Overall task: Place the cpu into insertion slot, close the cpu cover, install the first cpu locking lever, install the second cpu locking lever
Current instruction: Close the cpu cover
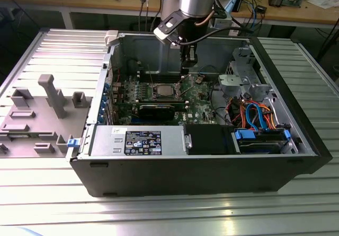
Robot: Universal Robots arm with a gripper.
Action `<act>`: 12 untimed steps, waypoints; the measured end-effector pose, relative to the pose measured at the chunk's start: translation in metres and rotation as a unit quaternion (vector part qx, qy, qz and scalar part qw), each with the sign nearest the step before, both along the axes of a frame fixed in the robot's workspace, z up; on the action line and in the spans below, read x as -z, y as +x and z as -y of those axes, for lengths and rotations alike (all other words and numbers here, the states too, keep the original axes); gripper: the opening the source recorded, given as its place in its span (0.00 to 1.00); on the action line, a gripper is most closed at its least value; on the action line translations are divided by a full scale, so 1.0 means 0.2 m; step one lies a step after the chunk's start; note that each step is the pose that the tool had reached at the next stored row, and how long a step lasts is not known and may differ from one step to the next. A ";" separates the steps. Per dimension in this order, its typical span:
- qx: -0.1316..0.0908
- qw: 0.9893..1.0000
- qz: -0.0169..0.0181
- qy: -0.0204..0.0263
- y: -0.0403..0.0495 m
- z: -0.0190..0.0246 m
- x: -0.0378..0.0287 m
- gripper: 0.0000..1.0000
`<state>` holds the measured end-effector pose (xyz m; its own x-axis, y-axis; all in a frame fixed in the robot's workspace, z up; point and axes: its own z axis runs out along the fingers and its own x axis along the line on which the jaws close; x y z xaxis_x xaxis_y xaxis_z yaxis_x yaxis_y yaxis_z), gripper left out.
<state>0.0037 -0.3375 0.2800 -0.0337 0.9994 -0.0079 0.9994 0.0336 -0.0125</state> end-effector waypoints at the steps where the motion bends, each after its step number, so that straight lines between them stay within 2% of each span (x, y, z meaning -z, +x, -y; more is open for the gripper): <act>1: 0.000 1.000 0.000 0.000 0.001 0.000 0.000 0.11; 12: 0.000 1.000 0.000 0.000 0.013 0.000 0.000 0.11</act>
<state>0.0063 -0.3375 0.2800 -0.0337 0.9994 -0.0079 0.9994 0.0336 -0.0125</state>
